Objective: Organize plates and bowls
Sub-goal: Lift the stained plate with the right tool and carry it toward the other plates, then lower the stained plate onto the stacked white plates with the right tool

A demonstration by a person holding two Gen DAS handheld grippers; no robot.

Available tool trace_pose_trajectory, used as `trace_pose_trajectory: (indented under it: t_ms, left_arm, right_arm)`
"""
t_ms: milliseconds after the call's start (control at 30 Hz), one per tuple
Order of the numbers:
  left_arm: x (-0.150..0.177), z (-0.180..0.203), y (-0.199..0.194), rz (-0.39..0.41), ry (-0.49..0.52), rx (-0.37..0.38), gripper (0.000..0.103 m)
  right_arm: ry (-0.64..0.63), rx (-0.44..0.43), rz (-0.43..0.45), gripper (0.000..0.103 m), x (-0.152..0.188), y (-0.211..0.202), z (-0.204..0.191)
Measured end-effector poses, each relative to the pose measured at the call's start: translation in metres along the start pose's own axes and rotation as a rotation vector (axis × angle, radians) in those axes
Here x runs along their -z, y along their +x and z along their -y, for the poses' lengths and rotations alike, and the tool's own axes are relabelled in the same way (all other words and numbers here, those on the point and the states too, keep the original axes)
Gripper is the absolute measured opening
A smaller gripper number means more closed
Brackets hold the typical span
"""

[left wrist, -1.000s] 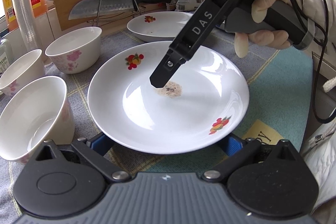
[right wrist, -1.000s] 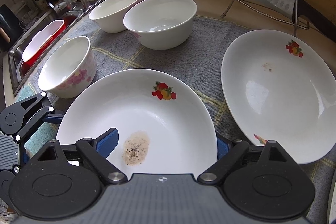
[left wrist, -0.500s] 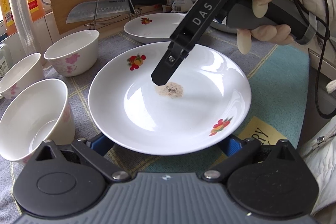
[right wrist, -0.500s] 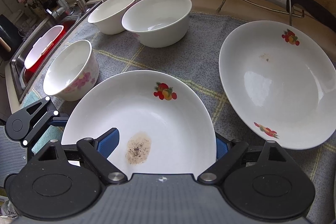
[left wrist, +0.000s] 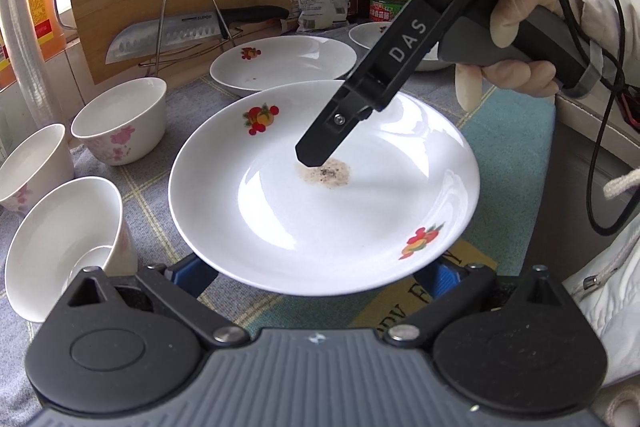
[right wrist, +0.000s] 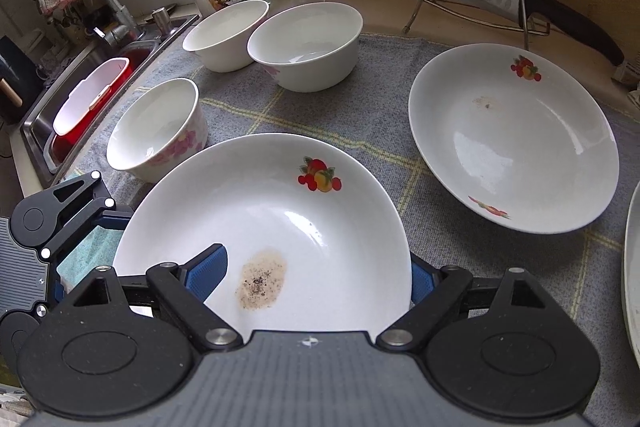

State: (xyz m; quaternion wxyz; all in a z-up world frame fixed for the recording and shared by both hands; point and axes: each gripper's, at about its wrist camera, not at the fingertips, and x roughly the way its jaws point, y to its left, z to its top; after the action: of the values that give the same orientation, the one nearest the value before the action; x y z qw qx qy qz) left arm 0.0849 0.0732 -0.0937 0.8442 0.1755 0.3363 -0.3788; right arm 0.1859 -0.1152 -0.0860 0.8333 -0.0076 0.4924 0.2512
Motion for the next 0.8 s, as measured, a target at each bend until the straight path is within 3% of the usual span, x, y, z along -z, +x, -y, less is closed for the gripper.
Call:
trace_pose_trajectory:
  t_ms: [333, 800]
  left_arm:
    - [-0.03, 0.03, 0.011, -0.005, -0.024, 0.008, 0.102]
    - [-0.089, 0.08, 0.052, 0.015, 0.036, 0.026, 0.102]
  right_arm:
    - [-0.024, -0.005, 0.022, 0.093, 0.014, -0.035, 0.025]
    - [-0.005, 0.04, 0.055, 0.093, 0.037, -0.083, 0.098]
